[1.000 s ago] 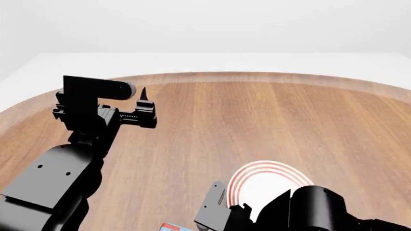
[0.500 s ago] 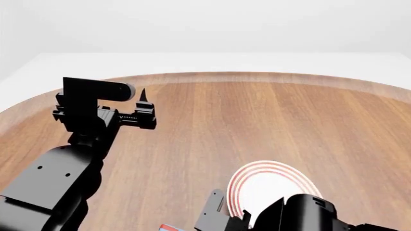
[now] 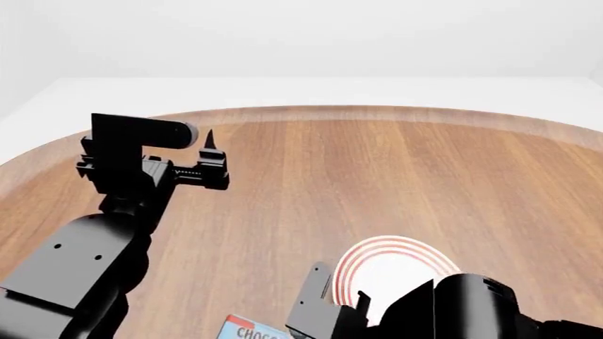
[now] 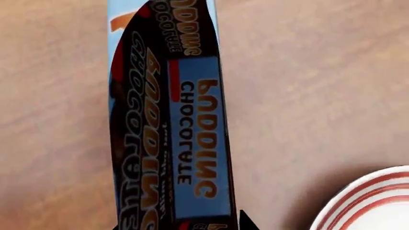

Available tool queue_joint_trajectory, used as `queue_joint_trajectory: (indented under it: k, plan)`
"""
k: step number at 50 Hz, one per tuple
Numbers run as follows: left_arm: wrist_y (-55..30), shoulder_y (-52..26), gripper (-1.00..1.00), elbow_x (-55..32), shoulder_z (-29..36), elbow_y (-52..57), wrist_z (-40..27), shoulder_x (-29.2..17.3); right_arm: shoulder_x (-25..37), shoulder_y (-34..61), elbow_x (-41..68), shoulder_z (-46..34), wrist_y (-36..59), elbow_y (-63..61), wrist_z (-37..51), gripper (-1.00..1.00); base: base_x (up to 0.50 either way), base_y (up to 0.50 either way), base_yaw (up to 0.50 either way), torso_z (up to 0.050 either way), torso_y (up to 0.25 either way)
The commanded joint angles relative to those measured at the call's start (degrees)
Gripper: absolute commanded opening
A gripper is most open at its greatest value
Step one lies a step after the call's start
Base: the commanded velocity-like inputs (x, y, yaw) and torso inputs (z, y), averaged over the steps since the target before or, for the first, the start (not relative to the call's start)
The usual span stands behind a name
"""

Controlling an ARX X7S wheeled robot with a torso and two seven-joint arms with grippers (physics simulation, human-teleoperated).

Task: Put the chocolate pudding to the right of the plate.

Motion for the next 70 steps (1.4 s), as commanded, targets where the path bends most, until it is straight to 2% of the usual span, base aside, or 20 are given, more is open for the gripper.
queue_joint_trajectory:
  k: [1,6,11,17,23,32,50,57,70]
  plan:
    - [-0.06,0.01,1.0,-0.32,-0.11,0.09,-0.19,-0.23,1.48,5.22,11.29,5.42,5.87,-4.6,7.88,-1.0,0.0,0.0,0.0,0.0,0.0]
    - [0.02,-0.2,1.0,-0.47,-0.09,0.01,-0.23,-0.2,2.88,9.79,16.89,8.41,7.32,-4.12,11.97,-1.0,0.0,0.0,0.0,0.0,0.0]
    - [-0.28,-0.32,1.0,-0.7,-0.22,0.3,-0.37,-0.31,4.43,12.54,14.11,9.81,5.96,-0.47,8.87,-1.0,0.0,0.0,0.0,0.0,0.0]
    - [-0.36,-0.42,1.0,-0.83,-0.27,0.48,-0.55,-0.42,4.43,16.02,7.44,8.9,5.04,10.11,6.26,-1.0,0.0,0.0,0.0,0.0,0.0]
    - [-0.02,-0.47,1.0,-0.78,-0.13,-0.03,-0.59,-0.54,3.5,18.78,9.65,11.59,6.44,19.17,10.43,-1.0,0.0,0.0,0.0,0.0,0.0]
    - [0.33,-0.23,1.0,-0.93,-0.19,-0.3,-0.68,-0.64,3.7,23.91,0.22,9.33,2.14,33.64,5.23,-1.0,0.0,0.0,0.0,0.0,0.0]
    - [0.51,-0.47,1.0,-1.35,-0.07,-0.79,-0.88,-0.7,1.97,33.06,-12.14,3.98,-2.44,59.01,-1.05,-1.0,0.0,0.0,0.0,0.0,0.0]
    - [0.55,-0.6,1.0,-1.4,0.18,-0.78,-0.99,-0.84,3.25,32.11,-12.49,3.33,-2.47,60.23,-1.78,-1.0,0.0,0.0,0.0,0.0,0.0]
    - [0.08,-0.89,1.0,-1.85,0.15,-0.43,-1.32,-0.94,14.43,25.11,-2.22,11.67,3.26,48.87,9.08,-1.0,0.0,0.0,0.0,0.0,0.0]
